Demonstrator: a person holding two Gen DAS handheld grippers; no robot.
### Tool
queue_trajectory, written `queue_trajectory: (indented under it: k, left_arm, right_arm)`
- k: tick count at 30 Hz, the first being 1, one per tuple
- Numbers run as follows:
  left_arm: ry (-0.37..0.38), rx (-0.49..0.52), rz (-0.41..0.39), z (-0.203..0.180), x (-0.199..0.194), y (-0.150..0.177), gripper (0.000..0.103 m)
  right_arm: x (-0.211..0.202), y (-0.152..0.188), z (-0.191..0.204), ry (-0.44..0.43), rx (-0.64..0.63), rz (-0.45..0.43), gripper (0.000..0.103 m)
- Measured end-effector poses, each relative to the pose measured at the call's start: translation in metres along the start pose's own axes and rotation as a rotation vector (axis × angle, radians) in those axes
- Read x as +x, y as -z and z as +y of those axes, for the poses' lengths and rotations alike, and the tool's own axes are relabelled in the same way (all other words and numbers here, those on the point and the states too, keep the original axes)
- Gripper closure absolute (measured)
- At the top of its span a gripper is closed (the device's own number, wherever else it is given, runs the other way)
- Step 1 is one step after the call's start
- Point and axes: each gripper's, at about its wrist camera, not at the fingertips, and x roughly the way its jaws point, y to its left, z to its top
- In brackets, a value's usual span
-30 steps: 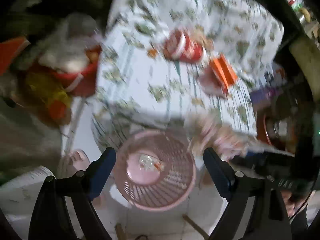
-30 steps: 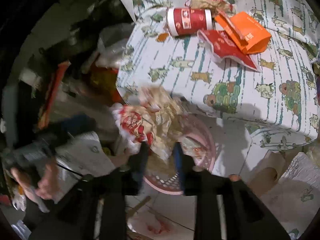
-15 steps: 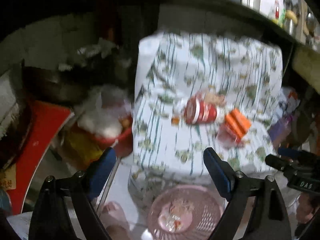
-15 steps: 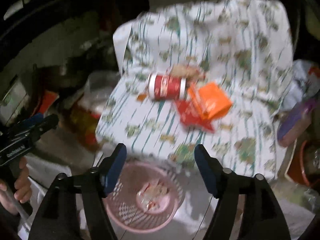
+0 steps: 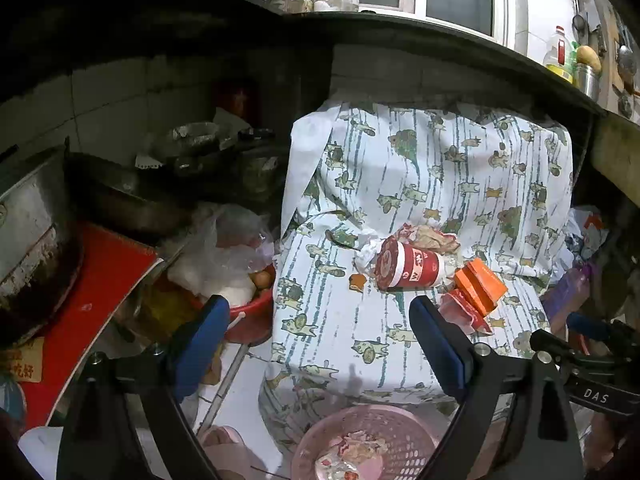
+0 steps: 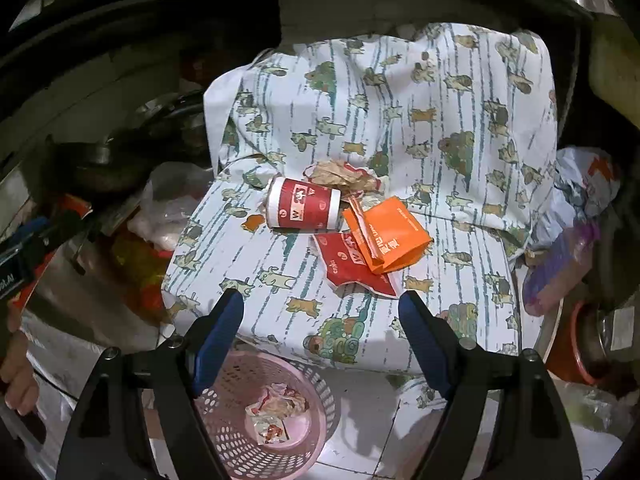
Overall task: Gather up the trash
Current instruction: 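Move both tools back over the remaining trash on the cloth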
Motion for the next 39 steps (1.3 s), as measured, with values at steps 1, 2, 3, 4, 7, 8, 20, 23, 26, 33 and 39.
queue_trajectory:
  k: [1, 2, 3, 4, 7, 8, 20, 23, 26, 33, 39]
  left_arm:
    - [0.005, -0.004, -0.001, 0.0, 0.0, 0.0, 0.011]
    - [0.009, -0.006, -0.007, 0.0, -0.001, -0.001, 0.01]
    - [0.01, -0.007, -0.014, -0.001, -0.001, -0.003, 0.01]
    - [0.005, -0.007, -0.024, -0.001, -0.002, -0.004, 0.01]
    - [-0.019, -0.014, -0.046, -0.002, -0.006, -0.011, 0.01]
    - [-0.041, -0.016, -0.038, -0.004, -0.009, -0.015, 0.01]
    - [0.04, -0.022, -0.245, -0.021, -0.037, -0.119, 0.0]
    - [0.016, 0.001, -0.254, -0.021, -0.022, -0.136, 0.0]
    - [-0.005, 0.023, -0.259, -0.022, -0.008, -0.147, 0.0]
    - [0.008, 0.029, -0.219, -0.01, 0.056, -0.15, 0.0]
    - [0.017, 0.021, 0.07, -0.004, 0.148, -0.149, 0.0]
  right_arm:
    - [0.0, -0.001, -0.002, 0.001, 0.008, 0.0, 0.024]
    - [0.0, -0.002, -0.003, 0.001, 0.016, -0.001, 0.024]
    - [0.0, -0.004, -0.005, 0.003, 0.021, -0.003, 0.024]
    - [0.0, -0.006, -0.006, 0.009, 0.027, -0.007, 0.024]
    - [-0.002, -0.015, -0.007, 0.02, 0.022, -0.022, 0.024]
    - [-0.003, -0.02, -0.007, 0.024, 0.012, -0.03, 0.024]
    - [-0.007, -0.117, -0.027, 0.104, -0.033, -0.143, 0.022]
    - [0.006, -0.133, -0.037, 0.093, 0.012, -0.117, 0.021]
    - [0.02, -0.144, -0.045, 0.044, 0.048, -0.071, 0.02]
    - [0.06, -0.145, -0.068, 0.132, 0.109, -0.102, 0.014]
    - [0.109, -0.134, -0.091, 0.11, 0.16, 0.059, 0.014]
